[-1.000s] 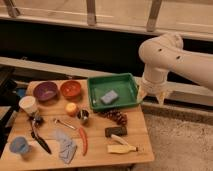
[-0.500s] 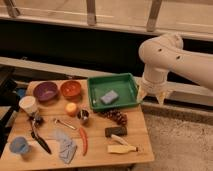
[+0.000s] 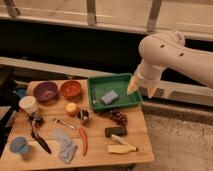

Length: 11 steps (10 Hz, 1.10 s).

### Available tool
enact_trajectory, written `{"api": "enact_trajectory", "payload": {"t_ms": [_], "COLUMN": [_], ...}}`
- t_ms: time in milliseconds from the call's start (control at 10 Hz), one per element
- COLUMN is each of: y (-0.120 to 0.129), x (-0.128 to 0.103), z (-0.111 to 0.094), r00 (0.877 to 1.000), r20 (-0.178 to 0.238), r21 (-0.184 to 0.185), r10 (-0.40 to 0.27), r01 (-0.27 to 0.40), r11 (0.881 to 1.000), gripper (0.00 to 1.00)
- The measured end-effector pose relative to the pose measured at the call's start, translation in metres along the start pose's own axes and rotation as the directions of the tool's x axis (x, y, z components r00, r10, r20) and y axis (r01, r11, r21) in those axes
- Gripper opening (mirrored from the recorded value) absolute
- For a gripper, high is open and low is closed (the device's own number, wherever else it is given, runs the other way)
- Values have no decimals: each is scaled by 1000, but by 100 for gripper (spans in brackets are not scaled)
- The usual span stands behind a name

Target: Place apple in plastic cup

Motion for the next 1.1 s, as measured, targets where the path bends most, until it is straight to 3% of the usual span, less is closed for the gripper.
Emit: {"api": "enact_trajectory", "payload": {"t_ms": [200,700,1100], "y": [39,39,96], "x": [-2,-5,-26], "z": [-7,-4,24], "r00": [996,995,992], "r20": [37,55,69], "r21": [-39,-43,-107], "r10": [-83,-84,-105], "r01": [84,86,112], "r11": [996,995,988], "gripper": [65,65,65]}}
